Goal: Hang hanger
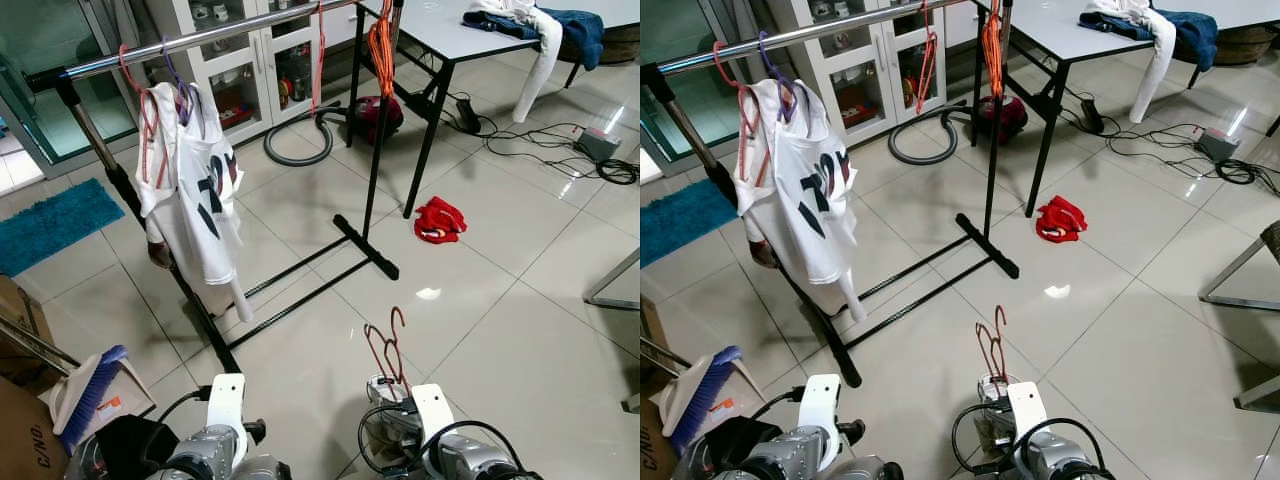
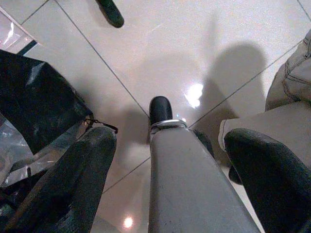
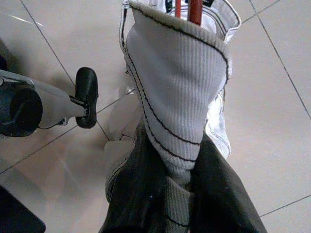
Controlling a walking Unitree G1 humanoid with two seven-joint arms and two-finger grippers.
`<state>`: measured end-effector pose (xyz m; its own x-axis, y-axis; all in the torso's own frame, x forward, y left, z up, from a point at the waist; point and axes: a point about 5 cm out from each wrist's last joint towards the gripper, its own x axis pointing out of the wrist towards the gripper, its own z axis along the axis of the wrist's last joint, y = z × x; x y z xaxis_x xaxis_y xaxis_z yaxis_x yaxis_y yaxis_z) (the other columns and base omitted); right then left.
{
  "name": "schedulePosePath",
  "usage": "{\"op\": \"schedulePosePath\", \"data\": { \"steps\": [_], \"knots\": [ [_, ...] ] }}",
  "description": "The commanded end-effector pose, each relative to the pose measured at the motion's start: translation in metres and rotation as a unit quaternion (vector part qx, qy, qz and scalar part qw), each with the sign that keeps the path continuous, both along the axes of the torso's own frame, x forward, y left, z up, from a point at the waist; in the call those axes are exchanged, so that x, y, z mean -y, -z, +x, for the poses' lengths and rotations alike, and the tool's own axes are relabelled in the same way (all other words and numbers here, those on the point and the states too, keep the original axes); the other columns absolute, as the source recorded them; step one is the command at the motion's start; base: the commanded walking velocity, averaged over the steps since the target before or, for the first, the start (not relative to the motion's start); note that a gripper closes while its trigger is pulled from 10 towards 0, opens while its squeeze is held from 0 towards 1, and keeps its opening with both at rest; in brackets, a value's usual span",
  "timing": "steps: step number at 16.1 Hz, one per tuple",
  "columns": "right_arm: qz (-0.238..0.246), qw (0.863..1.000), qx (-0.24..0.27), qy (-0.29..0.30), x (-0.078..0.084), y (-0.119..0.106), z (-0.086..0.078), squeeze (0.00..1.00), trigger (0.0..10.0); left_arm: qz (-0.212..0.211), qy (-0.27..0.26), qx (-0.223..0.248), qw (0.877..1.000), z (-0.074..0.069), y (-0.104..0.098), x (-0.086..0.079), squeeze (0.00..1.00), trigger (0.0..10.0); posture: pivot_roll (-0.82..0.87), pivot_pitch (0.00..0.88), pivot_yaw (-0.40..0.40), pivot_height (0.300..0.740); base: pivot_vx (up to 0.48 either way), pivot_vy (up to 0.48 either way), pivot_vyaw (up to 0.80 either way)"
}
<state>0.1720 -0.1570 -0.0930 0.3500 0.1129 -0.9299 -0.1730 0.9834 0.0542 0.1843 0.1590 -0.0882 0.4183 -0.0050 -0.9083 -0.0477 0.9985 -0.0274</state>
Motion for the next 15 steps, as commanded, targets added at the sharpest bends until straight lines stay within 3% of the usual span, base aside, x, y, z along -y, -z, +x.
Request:
{"op": "schedulePosePath", "data": {
  "steps": [1,11,15],
  "knots": [
    [0.001,1.0,-0.005,-0.002,-0.0032,0.0002,-0.0001,0.0,10.0,0.005,0.007,0.002,1.0,0.0021,-0.0012,-0.0027,0.0,10.0,-0.09,0.0,0.063,0.74,0.0,0.0,0.0],
    [-0.001,1.0,-0.009,-0.005,-0.0032,0.0014,-0.003,0.0,10.0,0.012,0.017,0.0,1.0,0.0,-0.0002,-0.004,0.0,10.0,-0.09,0.0,0.06,0.74,0.0,0.0,0.0],
    [-0.004,1.0,-0.008,0.0,-0.0028,0.0018,-0.0036,0.0,10.0,-0.002,-0.008,-0.002,1.0,-0.0021,0.0008,-0.0031,0.0,10.0,-0.09,0.0,0.058,0.74,0.0,0.0,0.0]
  ]
}}
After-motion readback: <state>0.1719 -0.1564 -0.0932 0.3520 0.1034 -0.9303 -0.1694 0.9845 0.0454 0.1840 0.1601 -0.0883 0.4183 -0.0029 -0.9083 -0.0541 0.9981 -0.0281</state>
